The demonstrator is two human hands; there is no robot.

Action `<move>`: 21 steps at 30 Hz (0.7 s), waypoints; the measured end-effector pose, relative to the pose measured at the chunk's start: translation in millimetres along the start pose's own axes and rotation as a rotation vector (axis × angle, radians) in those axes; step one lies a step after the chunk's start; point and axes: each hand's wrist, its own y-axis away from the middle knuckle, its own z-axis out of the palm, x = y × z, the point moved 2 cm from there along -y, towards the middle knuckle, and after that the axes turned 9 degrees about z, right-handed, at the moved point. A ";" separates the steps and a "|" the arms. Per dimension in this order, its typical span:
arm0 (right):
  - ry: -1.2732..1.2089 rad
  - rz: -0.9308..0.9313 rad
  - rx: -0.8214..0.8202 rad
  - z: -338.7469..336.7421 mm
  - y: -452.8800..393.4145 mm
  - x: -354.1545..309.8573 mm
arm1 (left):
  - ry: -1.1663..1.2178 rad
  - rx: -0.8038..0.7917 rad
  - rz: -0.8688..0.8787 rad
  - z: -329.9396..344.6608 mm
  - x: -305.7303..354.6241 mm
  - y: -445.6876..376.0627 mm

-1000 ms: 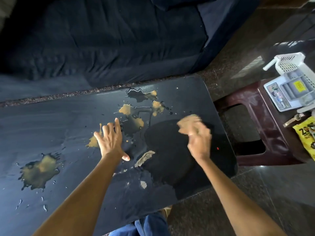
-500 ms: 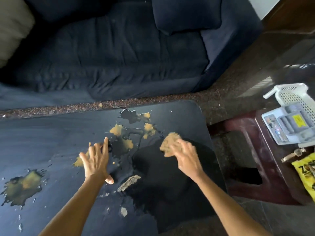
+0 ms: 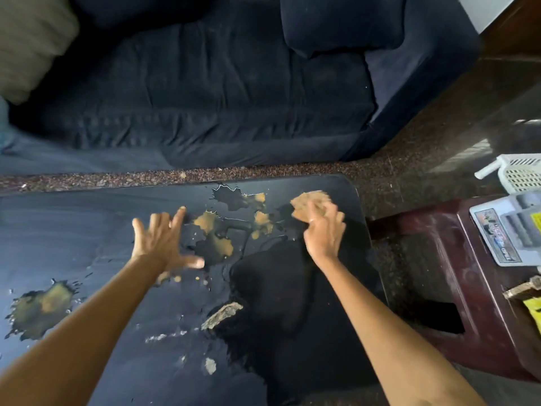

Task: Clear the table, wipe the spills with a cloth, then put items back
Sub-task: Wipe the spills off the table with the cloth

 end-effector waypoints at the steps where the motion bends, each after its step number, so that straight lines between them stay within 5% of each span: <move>1: -0.018 0.161 0.016 -3.9 -10.8 6.0 | 0.109 0.035 -0.055 -2.3 -10.4 -4.7; 3: -0.112 0.484 -0.012 -6.3 -28.5 2.2 | 0.181 0.090 -0.136 -5.4 -25.0 -14.1; 5: -0.173 0.586 -0.039 -1.9 -32.9 -29.3 | 0.124 0.093 -0.172 -7.4 -33.7 -23.6; 8: -0.196 0.117 0.052 10.3 -6.8 -108.4 | 0.065 0.096 -0.226 -12.5 -41.7 -40.2; 12: -0.065 -0.513 -0.186 43.9 55.8 -199.7 | 0.110 0.098 -0.267 -17.0 -48.2 -50.4; 17: -0.074 -0.521 -0.174 57.0 43.9 -180.4 | 0.132 0.086 -0.217 -20.8 -42.0 -52.0; 21: -0.053 -0.291 -0.104 34.8 -10.9 -120.8 | 0.101 0.088 -0.205 -25.5 -38.4 -57.2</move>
